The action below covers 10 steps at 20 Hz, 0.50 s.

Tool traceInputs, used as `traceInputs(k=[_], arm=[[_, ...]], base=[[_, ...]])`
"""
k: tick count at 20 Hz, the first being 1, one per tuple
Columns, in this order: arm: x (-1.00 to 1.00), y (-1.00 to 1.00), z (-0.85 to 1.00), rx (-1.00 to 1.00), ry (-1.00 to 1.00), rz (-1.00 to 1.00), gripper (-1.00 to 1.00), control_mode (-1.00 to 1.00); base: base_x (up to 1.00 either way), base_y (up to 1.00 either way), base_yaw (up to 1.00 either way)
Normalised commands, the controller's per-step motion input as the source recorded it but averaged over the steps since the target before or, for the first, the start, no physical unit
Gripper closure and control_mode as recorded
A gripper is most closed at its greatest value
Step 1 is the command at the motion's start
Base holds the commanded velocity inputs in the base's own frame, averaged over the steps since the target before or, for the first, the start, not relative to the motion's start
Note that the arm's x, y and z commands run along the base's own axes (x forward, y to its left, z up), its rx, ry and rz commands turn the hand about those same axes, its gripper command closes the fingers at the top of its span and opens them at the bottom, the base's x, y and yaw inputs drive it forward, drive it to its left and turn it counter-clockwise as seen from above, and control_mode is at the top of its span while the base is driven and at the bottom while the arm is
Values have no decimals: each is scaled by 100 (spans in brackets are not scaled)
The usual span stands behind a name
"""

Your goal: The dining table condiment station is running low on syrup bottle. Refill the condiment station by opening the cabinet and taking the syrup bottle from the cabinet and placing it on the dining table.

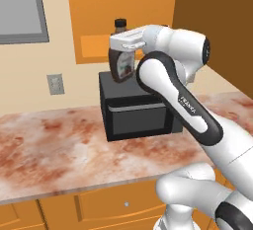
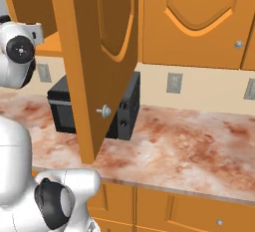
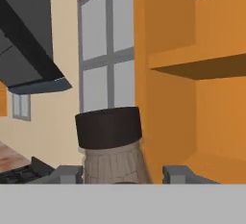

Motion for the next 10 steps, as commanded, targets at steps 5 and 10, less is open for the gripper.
traceInputs(k=[5,10], arm=[[-100,-1,-49,-10,-1,9,100,-100],[-98,-9,-24,-9,-12,7,100,-100]], base=[[0,0,0],[0,0,0]])
